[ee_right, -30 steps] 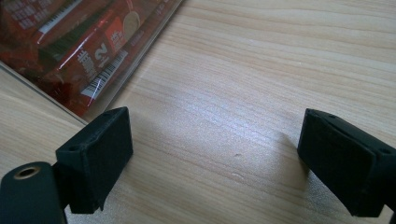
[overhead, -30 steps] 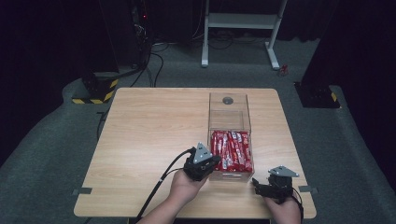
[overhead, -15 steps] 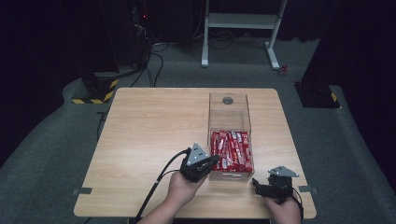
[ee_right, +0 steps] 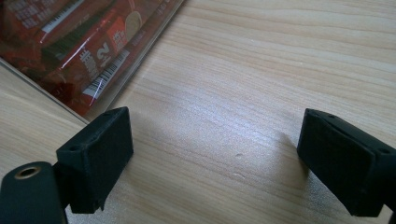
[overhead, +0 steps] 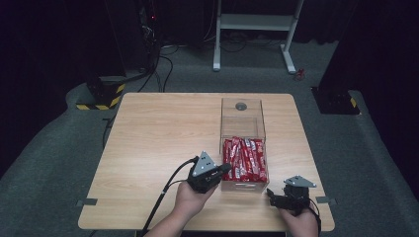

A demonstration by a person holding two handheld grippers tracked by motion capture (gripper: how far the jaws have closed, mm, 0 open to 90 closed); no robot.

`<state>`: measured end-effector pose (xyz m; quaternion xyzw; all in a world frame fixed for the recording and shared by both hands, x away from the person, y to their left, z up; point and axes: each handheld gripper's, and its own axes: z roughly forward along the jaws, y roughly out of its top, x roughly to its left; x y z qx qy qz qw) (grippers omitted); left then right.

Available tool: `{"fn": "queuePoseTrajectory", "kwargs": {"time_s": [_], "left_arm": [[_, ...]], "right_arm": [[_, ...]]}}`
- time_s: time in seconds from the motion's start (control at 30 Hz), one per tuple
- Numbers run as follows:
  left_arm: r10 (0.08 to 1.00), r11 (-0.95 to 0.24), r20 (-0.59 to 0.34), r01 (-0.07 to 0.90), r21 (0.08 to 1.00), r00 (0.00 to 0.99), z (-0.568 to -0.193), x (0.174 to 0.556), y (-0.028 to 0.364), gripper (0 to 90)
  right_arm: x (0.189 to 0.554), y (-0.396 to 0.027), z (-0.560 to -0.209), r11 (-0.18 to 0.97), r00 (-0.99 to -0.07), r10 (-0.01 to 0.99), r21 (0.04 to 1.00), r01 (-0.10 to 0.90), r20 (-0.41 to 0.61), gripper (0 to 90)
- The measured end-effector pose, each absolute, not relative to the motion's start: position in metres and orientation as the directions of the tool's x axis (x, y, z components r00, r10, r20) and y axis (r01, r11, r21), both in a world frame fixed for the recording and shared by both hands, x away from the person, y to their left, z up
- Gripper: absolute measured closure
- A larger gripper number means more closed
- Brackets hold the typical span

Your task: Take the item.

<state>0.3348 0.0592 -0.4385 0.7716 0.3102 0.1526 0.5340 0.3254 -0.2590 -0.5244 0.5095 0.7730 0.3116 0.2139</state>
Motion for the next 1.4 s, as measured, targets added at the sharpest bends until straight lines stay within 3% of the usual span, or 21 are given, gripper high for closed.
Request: {"fn": "queuePoseTrajectory", "kwargs": {"time_s": [1.4], "left_arm": [[0.671,-0.155,-0.115,0.290,0.944,0.732,-0.430,0.329,0.104,89.4]], "right_arm": [[0.325,-0.258,-0.524,0.284,-0.390,0.921,0.699,0.656,-0.008,10.6]]}}
